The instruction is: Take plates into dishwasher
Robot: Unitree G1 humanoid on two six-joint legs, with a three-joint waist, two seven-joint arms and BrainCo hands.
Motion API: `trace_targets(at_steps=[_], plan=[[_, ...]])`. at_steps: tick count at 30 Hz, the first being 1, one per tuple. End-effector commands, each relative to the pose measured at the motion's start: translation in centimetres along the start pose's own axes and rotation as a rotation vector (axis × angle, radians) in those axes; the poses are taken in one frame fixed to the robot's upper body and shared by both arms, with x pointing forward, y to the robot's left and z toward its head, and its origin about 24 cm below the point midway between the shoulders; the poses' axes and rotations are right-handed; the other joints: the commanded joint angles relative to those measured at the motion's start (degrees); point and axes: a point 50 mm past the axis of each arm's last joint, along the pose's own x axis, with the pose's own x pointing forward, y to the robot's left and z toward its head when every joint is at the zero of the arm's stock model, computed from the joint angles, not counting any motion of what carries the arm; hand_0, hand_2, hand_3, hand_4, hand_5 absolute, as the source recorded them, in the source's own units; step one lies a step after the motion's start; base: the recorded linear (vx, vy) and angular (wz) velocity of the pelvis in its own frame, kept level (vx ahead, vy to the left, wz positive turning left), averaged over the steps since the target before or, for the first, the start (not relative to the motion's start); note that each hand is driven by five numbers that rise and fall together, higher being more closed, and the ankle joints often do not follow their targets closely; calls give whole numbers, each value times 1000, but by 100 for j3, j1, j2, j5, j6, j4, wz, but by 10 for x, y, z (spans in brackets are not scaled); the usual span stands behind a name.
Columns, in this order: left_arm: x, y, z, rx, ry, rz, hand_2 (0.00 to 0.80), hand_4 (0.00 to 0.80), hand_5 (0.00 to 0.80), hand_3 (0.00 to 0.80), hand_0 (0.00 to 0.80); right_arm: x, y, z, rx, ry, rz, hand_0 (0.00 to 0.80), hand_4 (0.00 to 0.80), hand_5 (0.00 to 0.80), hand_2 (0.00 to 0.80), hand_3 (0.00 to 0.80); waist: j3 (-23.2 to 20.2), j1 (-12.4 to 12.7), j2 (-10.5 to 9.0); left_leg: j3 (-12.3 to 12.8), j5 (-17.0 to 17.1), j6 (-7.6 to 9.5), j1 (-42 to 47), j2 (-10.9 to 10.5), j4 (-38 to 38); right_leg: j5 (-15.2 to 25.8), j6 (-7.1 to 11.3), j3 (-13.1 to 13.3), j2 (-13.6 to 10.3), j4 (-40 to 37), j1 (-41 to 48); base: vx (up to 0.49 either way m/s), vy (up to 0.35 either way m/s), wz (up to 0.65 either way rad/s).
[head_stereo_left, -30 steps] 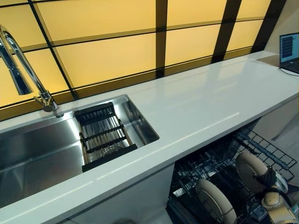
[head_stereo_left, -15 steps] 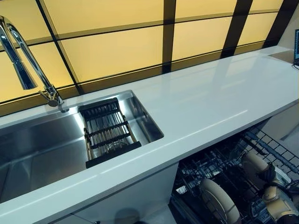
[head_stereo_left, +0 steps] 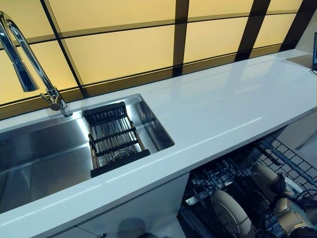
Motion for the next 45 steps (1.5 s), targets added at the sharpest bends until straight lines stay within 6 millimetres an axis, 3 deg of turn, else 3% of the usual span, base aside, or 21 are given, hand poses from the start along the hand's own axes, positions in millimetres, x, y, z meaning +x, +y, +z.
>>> trace_targets(at_steps=[1, 19, 35, 36, 37, 38, 39, 45], plan=[[5, 10, 22, 120, -68, 11, 0, 0, 0, 0, 0, 1, 9, 8, 22, 24, 10, 800, 800, 800, 800, 800, -33, 214, -149, -116, 379, 465, -633, -445, 80, -580, -380, -279, 284, 704, -147, 0, 0, 0], [8, -3, 34, 139, -92, -14, 0, 0, 0, 0, 0, -22, 59, 31, 250, 122, 150, 800, 800, 800, 800, 800, 55, 262, -68, -180, 389, 494, -639, -475, 77, -566, -407, -295, 273, 720, -180, 0, 0, 0], [9, -6, 34, 134, -90, -18, 0, 0, 0, 0, 0, -26, 66, 36, 240, 110, 168, 800, 800, 800, 800, 800, 69, 239, -48, -171, 371, 512, -596, -501, 72, -558, -415, -285, 278, 752, -211, 0, 0, 0], [9, -6, 34, 136, -90, -19, 0, 0, 0, 0, 0, -26, 66, 35, 233, 110, 168, 700, 700, 700, 700, 700, 66, 242, -54, -167, 369, 508, -598, -499, 78, -559, -411, -287, 274, 748, -204, 0, 0, 0], [9, -7, 34, 136, -91, -19, 0, 0, 0, 0, 0, -26, 66, 35, 231, 108, 163, 483, 483, 483, 483, 483, 64, 243, -55, -169, 367, 511, -596, -499, 77, -560, -413, -283, 276, 747, -203, 0, 0, 0], [9, -7, 35, 137, -92, -19, 0, 0, 0, 0, 0, -26, 65, 35, 226, 107, 161, 160, 160, 160, 160, 160, 64, 243, -59, -167, 364, 509, -593, -495, 74, -564, -413, -286, 278, 749, -203, 0, 0, 0], [9, -7, 35, 137, -92, -18, 0, 0, 0, 0, 0, -26, 65, 35, 225, 107, 161, 0, 0, 0, 0, 0, 66, 242, -60, -166, 363, 508, -592, -493, 73, -565, -413, -287, 279, 749, -202, 0, 0, 0], [9, -7, 33, 140, -90, -20, 0, 0, 0, 0, 0, -27, 64, 31, 199, 87, 161, 0, 0, 0, 0, 0, 61, 229, -85, -158, 350, 503, -539, -481, 69, -566, -416, -288, 295, 744, -168, 0, 0, 0]])
